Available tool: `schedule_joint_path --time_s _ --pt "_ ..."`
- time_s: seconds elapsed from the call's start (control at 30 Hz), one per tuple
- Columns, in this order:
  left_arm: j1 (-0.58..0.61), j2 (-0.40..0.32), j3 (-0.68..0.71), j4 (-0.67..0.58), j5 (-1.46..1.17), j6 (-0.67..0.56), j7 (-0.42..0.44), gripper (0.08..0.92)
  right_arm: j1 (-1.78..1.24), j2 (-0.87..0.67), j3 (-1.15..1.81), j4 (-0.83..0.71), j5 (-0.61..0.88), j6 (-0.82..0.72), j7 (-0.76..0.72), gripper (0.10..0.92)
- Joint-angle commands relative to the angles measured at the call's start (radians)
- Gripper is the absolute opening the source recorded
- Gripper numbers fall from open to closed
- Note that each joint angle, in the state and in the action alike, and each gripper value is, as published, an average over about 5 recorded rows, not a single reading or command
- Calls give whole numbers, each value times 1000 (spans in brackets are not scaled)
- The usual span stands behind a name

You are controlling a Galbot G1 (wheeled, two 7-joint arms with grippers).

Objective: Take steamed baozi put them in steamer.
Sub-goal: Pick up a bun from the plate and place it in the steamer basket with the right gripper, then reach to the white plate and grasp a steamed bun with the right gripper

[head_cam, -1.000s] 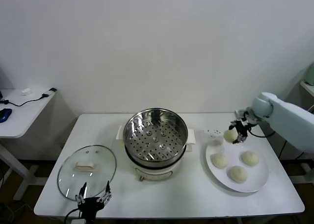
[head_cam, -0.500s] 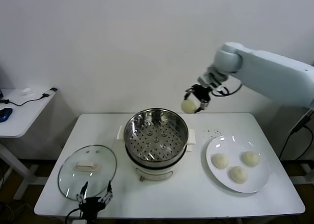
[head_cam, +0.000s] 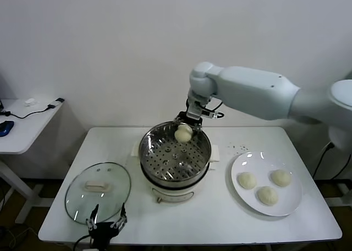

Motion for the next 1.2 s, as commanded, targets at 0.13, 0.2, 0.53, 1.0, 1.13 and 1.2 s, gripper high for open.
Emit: schedule_joint_path --time_s 0.13,0.2,0.53,1.0,1.13,1.2 --pt "4 4 -2 -2 1 -4 -3 823 -126 115 47 -205 -141 104 36 689" --pt "5 5 -2 -4 0 -4 -3 823 -138 122 57 -230 -151 106 37 688" --pt "-1 6 -9 -19 -13 5 -2 823 -169 135 88 -285 -166 116 53 721" --pt "11 4 -9 -36 -11 7 -1 823 22 36 23 -94 109 97 -20 823" --pt "15 2 -7 -39 -6 6 0 823 131 -86 -23 22 271 20 -76 823" --pt "18 1 -6 -45 -4 5 0 823 181 -169 -57 79 365 -42 -93 823"
